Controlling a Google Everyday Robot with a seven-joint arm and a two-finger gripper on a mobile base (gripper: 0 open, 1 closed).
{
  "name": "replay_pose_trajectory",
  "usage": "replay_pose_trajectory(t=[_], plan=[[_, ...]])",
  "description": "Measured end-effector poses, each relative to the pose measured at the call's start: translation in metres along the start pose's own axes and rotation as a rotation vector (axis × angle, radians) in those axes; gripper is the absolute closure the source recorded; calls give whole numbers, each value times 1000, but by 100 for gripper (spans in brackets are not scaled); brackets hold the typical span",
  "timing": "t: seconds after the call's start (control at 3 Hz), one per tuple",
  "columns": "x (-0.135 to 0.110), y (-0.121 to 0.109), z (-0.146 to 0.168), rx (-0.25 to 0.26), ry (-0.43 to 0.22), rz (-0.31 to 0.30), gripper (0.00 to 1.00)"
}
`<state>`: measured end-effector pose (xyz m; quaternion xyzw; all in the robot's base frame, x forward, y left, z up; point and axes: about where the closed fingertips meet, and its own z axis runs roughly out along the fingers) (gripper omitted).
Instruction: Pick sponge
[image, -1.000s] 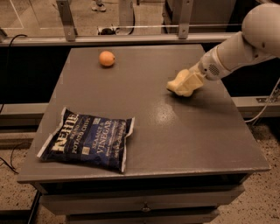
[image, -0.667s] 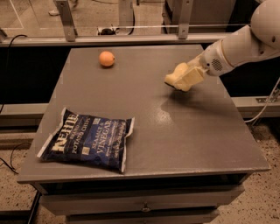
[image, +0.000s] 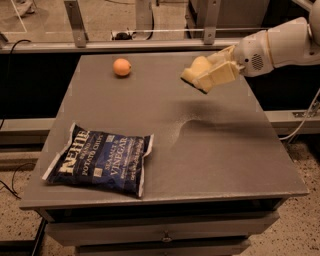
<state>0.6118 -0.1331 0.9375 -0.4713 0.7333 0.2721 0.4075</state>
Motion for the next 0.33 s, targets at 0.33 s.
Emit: replay_pose_trajectory(t=[0.33], plan=[[-8, 4, 0, -18, -27, 1, 100]])
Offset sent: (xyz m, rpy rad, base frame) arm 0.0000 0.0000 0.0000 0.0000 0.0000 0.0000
